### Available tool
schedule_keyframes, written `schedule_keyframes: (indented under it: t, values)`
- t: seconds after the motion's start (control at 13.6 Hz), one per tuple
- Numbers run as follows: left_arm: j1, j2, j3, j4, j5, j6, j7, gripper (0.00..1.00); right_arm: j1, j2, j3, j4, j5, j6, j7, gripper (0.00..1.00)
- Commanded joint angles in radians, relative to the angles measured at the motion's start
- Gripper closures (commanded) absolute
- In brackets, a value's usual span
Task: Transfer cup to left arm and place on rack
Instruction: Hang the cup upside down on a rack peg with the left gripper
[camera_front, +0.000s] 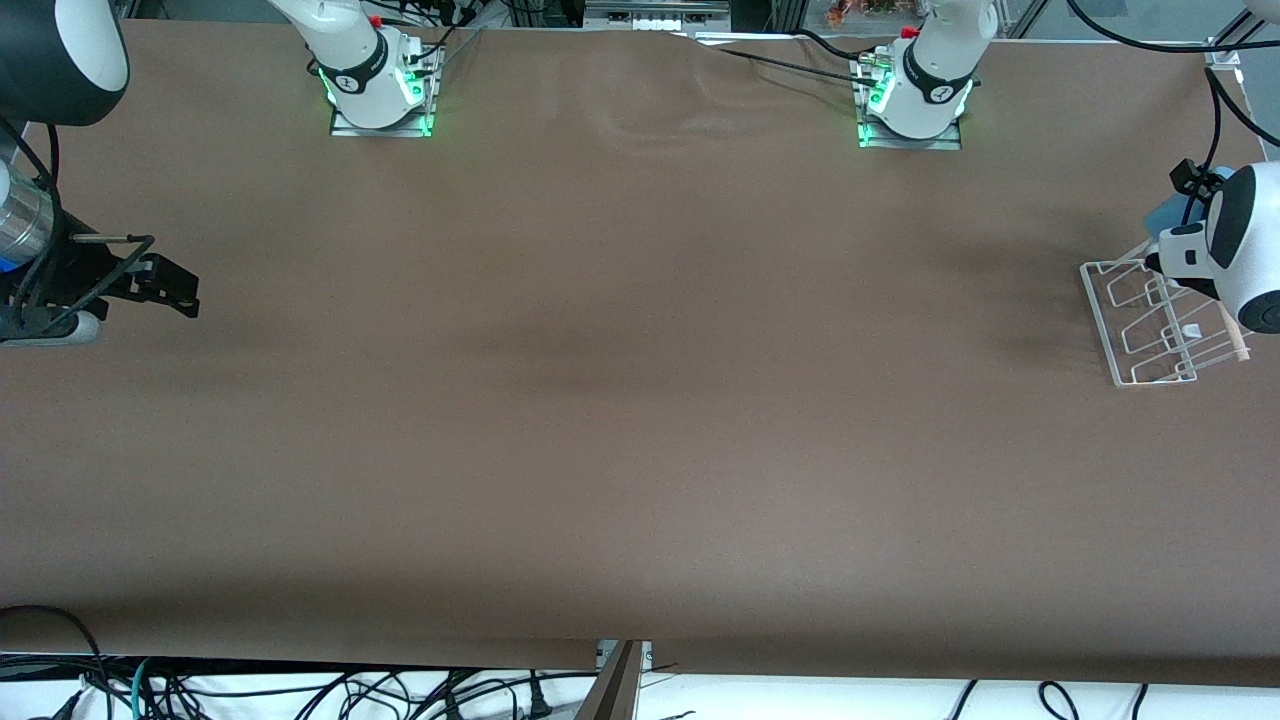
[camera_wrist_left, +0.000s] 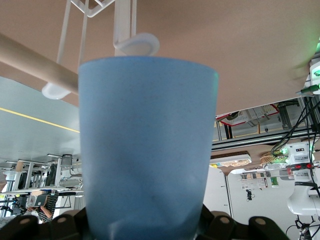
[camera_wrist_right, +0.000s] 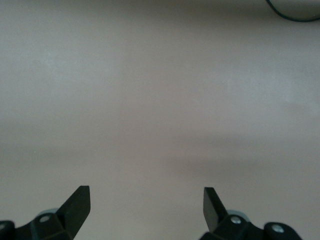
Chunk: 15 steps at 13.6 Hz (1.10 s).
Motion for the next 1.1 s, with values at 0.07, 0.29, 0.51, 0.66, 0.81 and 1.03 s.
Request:
schedule_keyframes:
  t: [0.07, 0.29, 0.51, 0.66, 0.81, 1.03]
  values:
    - [0.008, 0.013, -0.015, -0.005, 0.018, 0.017, -0.043, 1.0, 0.019, -0.006, -0.012, 0.006, -0.001, -0.011, -0.007, 0.0]
    - [0.008, 0.02, -0.015, -0.018, 0.008, 0.061, -0.054, 1.0, 0.011, 0.011, -0.013, 0.029, 0.005, -0.022, -0.007, 0.0]
    - [0.007, 0.034, -0.015, -0.024, 0.008, 0.07, -0.071, 1.0, 0.01, 0.013, -0.013, 0.029, 0.005, -0.022, -0.008, 0.0]
    - [0.007, 0.037, -0.015, -0.022, 0.008, 0.07, -0.074, 1.0, 0.011, 0.013, -0.015, 0.029, 0.005, -0.023, -0.007, 0.0]
    - [0.007, 0.045, -0.015, -0.022, 0.008, 0.069, -0.056, 0.33, 0.011, 0.013, -0.013, 0.029, 0.005, -0.022, -0.007, 0.0]
    - [0.005, -0.002, -0.018, -0.009, -0.03, 0.067, -0.054, 0.0, 0.011, 0.013, -0.013, 0.029, 0.005, -0.022, -0.008, 0.0]
